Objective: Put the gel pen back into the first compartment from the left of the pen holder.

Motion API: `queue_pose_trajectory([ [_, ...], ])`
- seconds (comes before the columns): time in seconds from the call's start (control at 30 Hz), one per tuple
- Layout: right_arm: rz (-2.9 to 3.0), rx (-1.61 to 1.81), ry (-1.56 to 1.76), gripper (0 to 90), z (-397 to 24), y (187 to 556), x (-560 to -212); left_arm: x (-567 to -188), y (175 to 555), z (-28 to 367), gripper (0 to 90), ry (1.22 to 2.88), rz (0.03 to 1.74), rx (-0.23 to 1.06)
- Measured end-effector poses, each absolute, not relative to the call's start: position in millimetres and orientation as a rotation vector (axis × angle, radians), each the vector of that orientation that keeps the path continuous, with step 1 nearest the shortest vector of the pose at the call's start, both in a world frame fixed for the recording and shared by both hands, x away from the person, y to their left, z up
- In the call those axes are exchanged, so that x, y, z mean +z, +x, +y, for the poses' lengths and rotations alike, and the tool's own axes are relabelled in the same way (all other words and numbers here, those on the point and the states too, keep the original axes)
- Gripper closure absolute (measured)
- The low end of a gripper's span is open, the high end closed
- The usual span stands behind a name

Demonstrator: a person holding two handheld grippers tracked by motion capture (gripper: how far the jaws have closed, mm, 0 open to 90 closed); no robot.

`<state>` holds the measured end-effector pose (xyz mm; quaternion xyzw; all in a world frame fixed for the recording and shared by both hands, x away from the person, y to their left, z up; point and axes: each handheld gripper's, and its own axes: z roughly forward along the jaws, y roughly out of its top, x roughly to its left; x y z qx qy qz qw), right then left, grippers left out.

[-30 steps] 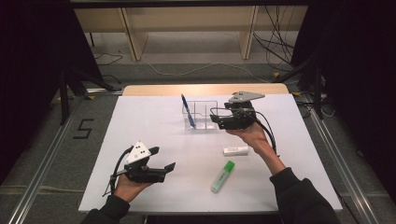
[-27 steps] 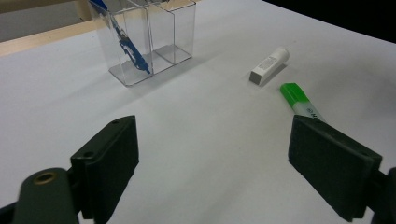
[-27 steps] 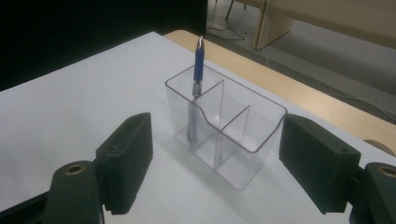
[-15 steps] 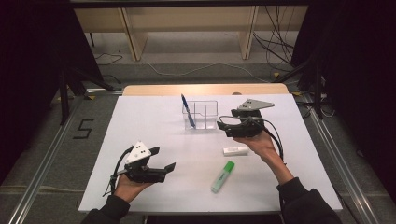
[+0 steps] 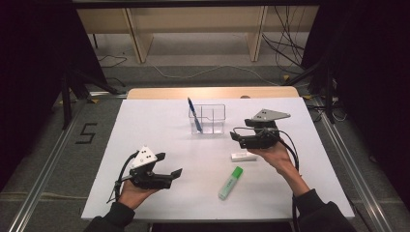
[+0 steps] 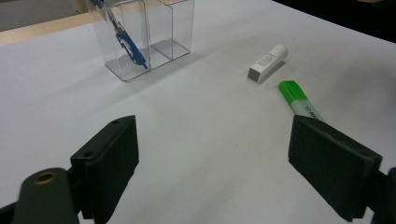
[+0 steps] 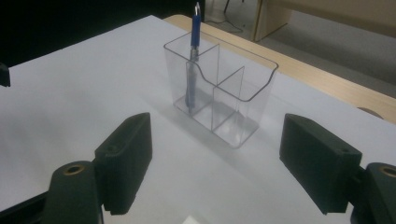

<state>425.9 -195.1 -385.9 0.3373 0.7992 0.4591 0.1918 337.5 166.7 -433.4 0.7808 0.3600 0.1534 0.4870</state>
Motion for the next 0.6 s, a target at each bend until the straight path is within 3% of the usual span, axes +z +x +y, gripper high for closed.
queue_pose_trajectory([
  [0.6,2.278,1.264,0.944,25.8,-205,407,-401,-434,342,157,15.9,1.953,0.912,0.307],
])
